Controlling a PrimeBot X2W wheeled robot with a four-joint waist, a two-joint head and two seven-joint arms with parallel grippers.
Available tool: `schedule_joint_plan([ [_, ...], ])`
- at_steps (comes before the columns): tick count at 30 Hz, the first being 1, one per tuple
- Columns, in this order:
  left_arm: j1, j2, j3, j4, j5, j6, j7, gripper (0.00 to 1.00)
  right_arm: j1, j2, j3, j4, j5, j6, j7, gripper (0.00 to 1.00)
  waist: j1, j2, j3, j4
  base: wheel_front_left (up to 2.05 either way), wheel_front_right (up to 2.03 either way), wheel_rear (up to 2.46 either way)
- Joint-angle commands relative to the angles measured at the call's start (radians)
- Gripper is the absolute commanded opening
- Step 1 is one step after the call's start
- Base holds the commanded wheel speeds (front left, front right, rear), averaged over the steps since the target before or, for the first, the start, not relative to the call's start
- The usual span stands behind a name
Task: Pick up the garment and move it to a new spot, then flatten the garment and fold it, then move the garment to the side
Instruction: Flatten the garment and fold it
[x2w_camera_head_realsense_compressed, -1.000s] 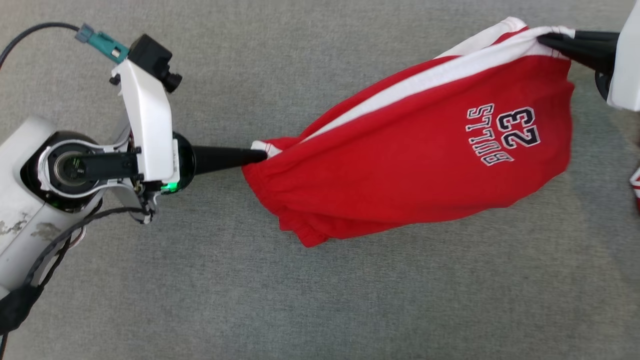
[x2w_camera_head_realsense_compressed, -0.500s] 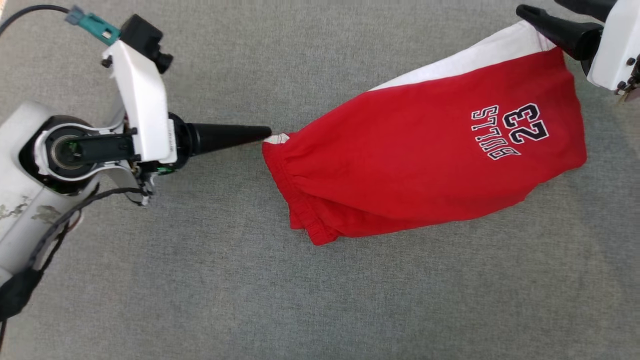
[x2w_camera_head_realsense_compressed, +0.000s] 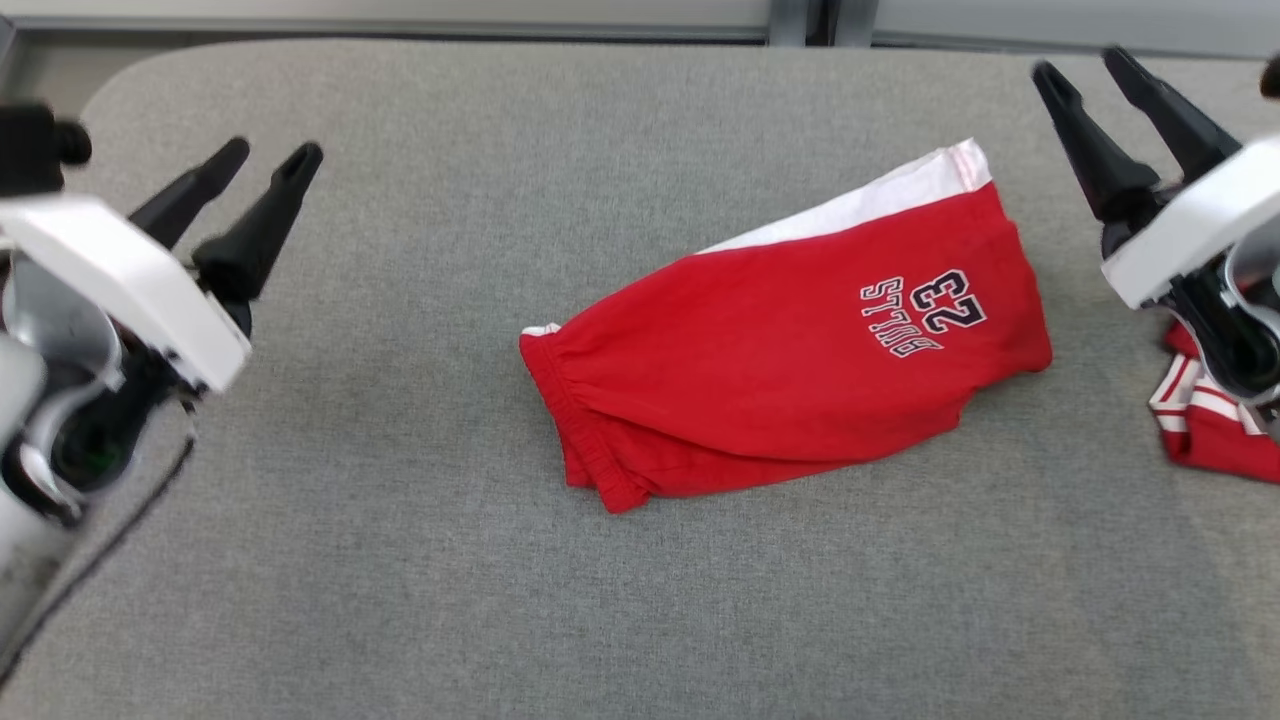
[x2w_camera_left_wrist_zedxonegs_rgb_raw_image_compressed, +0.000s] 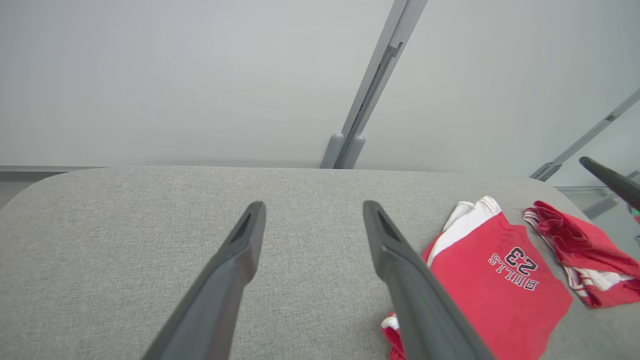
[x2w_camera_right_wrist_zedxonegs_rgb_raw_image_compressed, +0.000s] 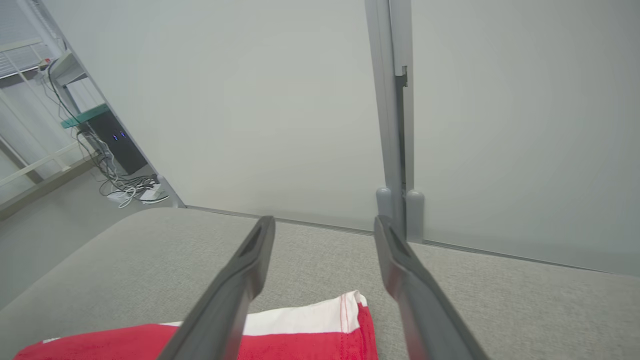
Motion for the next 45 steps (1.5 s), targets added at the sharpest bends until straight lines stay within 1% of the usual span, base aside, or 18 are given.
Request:
schedule_joint_plan([
  [1, 0.064, 0.004, -0.003, -0.03, 0.06, 0.052, -0.098, 1.0, 0.047, -0.001, -0.001, 0.037, -0.002, 0.0, -0.036, 1.0, 0.0, 0.0, -0.045, -0.004, 0.0, 0.0, 0.0],
  [2, 0.064, 0.004, -0.003, -0.03, 0.06, 0.052, -0.098, 1.0, 0.047, -0.001, -0.001, 0.037, -0.002, 0.0, -0.036, 1.0, 0.0, 0.0, -0.045, -0.004, 0.0, 0.0, 0.0],
  [4, 0.121, 0.006, -0.002, -0.064, 0.119, 0.11, -0.206, 1.0, 0.077, 0.015, -0.004, 0.079, -0.007, 0.0, -0.055, 1.0, 0.0, 0.0, -0.06, 0.006, 0.0, 0.0, 0.0],
  [5, 0.184, -0.013, 0.005, -0.096, 0.148, 0.156, -0.299, 1.0, 0.101, 0.027, -0.004, 0.121, -0.008, 0.0, -0.06, 1.0, 0.0, 0.0, -0.068, 0.023, 0.0, 0.0, 0.0],
  [6, 0.184, -0.013, 0.005, -0.096, 0.148, 0.156, -0.299, 1.0, 0.101, 0.027, -0.004, 0.121, -0.008, 0.0, -0.06, 1.0, 0.0, 0.0, -0.068, 0.023, 0.0, 0.0, 0.0],
  [7, 0.211, -0.019, 0.003, -0.111, 0.165, 0.175, -0.337, 1.0, 0.111, 0.032, -0.003, 0.147, -0.007, 0.0, -0.051, 1.0, 0.0, 0.0, -0.069, 0.032, 0.0, 0.0, 0.0],
  [8, 0.259, -0.042, 0.008, -0.138, 0.181, 0.205, -0.387, 1.0, 0.125, 0.045, -0.002, 0.199, 0.007, 0.0, -0.023, 1.0, 0.0, 0.0, -0.068, 0.051, 0.0, 0.0, 0.0],
  [11, 0.327, -0.083, 0.025, -0.169, 0.204, 0.232, -0.418, 1.0, 0.131, 0.059, -0.004, 0.26, 0.039, 0.0, 0.043, 1.0, 0.0, 0.0, -0.06, 0.085, 0.0, 0.0, 0.0],
  [16, 0.407, -0.163, 0.051, -0.19, 0.261, 0.249, -0.429, 1.0, 0.111, 0.051, 0.009, 0.359, 0.076, 0.0, 0.186, 1.0, 0.0, 0.0, -0.034, 0.148, 0.0, 0.0, 0.0],
  [20, 0.472, -0.229, 0.102, -0.19, 0.31, 0.232, -0.429, 1.0, 0.097, 0.057, 0.0, 0.449, 0.112, 0.0, 0.278, 1.0, 0.0, 0.0, -0.026, 0.193, 0.0, 0.0, 0.0],
  [26, 0.551, -0.307, 0.151, -0.171, 0.376, 0.21, -0.43, 1.0, 0.128, 0.071, -0.02, 0.505, 0.194, 0.0, 0.433, 1.0, 0.0, 0.0, -0.033, 0.236, 0.0, 0.0, 0.0],
  [29, 0.576, -0.338, 0.168, -0.163, 0.401, 0.196, -0.43, 1.0, 0.145, 0.084, -0.026, 0.526, 0.218, 0.0, 0.468, 1.0, 0.0, 0.0, -0.04, 0.245, 0.0, 0.0, 0.0],
  [30, 0.586, -0.346, 0.173, -0.16, 0.408, 0.191, -0.43, 1.0, 0.146, 0.087, -0.03, 0.526, 0.223, 0.0, 0.465, 0.95, 0.0, 0.0, -0.042, 0.246, 0.0, 0.0, 0.0],
  [31, 0.592, -0.353, 0.177, -0.155, 0.414, 0.187, -0.43, 1.0, 0.148, 0.09, -0.036, 0.525, 0.228, 0.0, 0.452, 0.5, 0.0, 0.0, -0.046, 0.245, 0.0, 0.0, 0.0],
  [32, 0.597, -0.358, 0.184, -0.154, 0.422, 0.186, -0.43, 1.0, 0.148, 0.092, -0.041, 0.522, 0.229, 0.0, 0.438, 0.38, 0.0, 0.0, -0.051, 0.243, 0.0, 0.0, 0.0],
  [33, 0.603, -0.361, 0.189, -0.152, 0.431, 0.183, -0.43, 1.0, 0.146, 0.092, -0.047, 0.52, 0.229, 0.0, 0.418, 0.0, 0.0, 0.0, -0.056, 0.239, 0.0, 0.0, 0.0],
  [39, 0.634, -0.387, 0.23, -0.145, 0.468, 0.17, -0.429, 1.0, 0.166, 0.1, -0.069, 0.497, 0.233, 0.0, 0.305, 0.0, 0.0, 0.0, -0.095, 0.185, 0.0, 0.0, 0.0],
  [45, 0.665, -0.386, 0.276, -0.149, 0.536, 0.171, -0.428, 1.0, 0.2, 0.113, -0.079, 0.461, 0.244, 0.0, 0.256, 0.0, 0.0, 0.0, -0.131, 0.11, 0.0, 0.0, 0.0],
])
